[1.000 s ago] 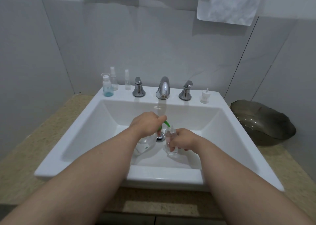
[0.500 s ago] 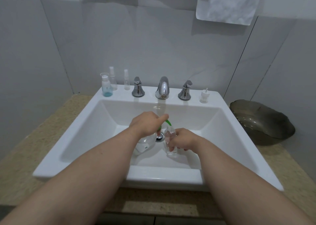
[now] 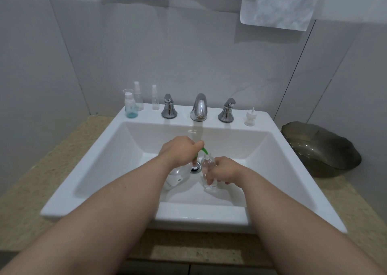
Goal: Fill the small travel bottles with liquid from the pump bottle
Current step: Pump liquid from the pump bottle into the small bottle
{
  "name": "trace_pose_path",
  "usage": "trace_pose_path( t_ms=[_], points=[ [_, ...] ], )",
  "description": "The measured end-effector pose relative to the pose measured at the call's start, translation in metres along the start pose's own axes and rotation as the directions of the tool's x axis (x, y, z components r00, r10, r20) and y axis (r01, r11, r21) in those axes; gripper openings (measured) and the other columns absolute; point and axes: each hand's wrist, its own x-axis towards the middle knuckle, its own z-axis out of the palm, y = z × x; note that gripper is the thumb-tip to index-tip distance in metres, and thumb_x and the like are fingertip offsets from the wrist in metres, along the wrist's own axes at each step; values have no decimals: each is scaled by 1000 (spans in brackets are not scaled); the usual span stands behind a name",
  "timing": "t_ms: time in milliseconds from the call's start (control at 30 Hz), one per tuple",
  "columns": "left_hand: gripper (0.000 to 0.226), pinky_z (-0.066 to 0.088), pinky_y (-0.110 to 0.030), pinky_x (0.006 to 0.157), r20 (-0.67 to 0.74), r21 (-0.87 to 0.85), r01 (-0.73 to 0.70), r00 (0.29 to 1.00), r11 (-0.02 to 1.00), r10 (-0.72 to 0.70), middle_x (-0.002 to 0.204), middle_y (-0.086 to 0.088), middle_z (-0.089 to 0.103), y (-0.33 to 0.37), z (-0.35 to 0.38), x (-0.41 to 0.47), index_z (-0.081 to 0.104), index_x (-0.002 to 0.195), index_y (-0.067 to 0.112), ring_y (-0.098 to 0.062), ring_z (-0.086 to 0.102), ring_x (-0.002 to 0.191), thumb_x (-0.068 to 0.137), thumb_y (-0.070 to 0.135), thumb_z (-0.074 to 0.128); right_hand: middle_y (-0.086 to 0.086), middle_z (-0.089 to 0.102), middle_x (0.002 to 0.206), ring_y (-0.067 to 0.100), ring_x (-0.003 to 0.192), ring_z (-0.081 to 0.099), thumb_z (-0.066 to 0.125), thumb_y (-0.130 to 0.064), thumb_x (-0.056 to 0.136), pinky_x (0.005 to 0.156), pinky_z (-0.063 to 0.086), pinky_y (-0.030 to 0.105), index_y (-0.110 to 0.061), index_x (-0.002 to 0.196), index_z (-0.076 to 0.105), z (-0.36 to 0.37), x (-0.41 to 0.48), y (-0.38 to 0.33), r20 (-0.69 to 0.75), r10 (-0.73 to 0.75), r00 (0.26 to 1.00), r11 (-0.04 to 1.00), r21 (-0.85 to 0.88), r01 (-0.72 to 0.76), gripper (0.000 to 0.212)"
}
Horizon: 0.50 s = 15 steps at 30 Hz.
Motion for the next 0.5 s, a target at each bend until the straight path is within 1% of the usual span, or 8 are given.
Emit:
trace_pose_path(
  t_ms=[67, 167, 233, 333, 500],
  points=[
    [59, 40, -33, 64, 8, -1, 4, 1000, 1000, -4, 69, 3, 66, 1, -1, 0, 70, 57, 18, -21, 59, 72, 98, 50, 40, -3, 59, 82, 19, 75, 49, 67, -21, 50, 60, 37, 27, -26, 74, 64, 0, 0, 0, -2, 2, 1000, 1000, 4, -2, 25],
    [58, 40, -33, 65, 15, -3, 7, 1000, 1000, -7, 68, 4, 64, 1, -2, 0, 69, 58, 18, -21, 59, 72, 98, 49, 40, -2, 59, 82, 19, 75, 50, 69, -19, 52, 59, 37, 26, -26, 73, 64, 0, 0, 1, -2, -2, 1000, 1000, 8, 2, 23],
    [60, 42, -33, 67, 13, -15, 8, 1000, 1000, -8, 71, 4, 66, -1, -1, 0, 68, 58, 18, -22, 60, 74, 99, 52, 40, -2, 60, 82, 19, 75, 50, 69, -18, 54, 58, 37, 26, -26, 74, 64, -1, 0, 1, 1, -2, 1000, 1000, 8, 2, 22],
    [68, 45, -35, 72, 4, -64, 16, 1000, 998, -15, 73, 3, 68, -3, -1, -2, 69, 58, 18, -22, 63, 76, 98, 63, 37, -1, 62, 82, 20, 75, 49, 66, -21, 52, 58, 36, 26, -25, 76, 64, 0, 0, 0, 6, -5, 1000, 1000, 8, 5, 25],
    [75, 46, -35, 76, 3, -81, 22, 1000, 996, -22, 71, 7, 70, -3, -2, -2, 72, 62, 16, -19, 65, 77, 96, 71, 34, -2, 60, 84, 19, 77, 50, 70, -15, 61, 61, 38, 27, -26, 75, 64, -1, 0, 1, -3, -5, 1000, 1000, 13, 5, 19]
  ],
)
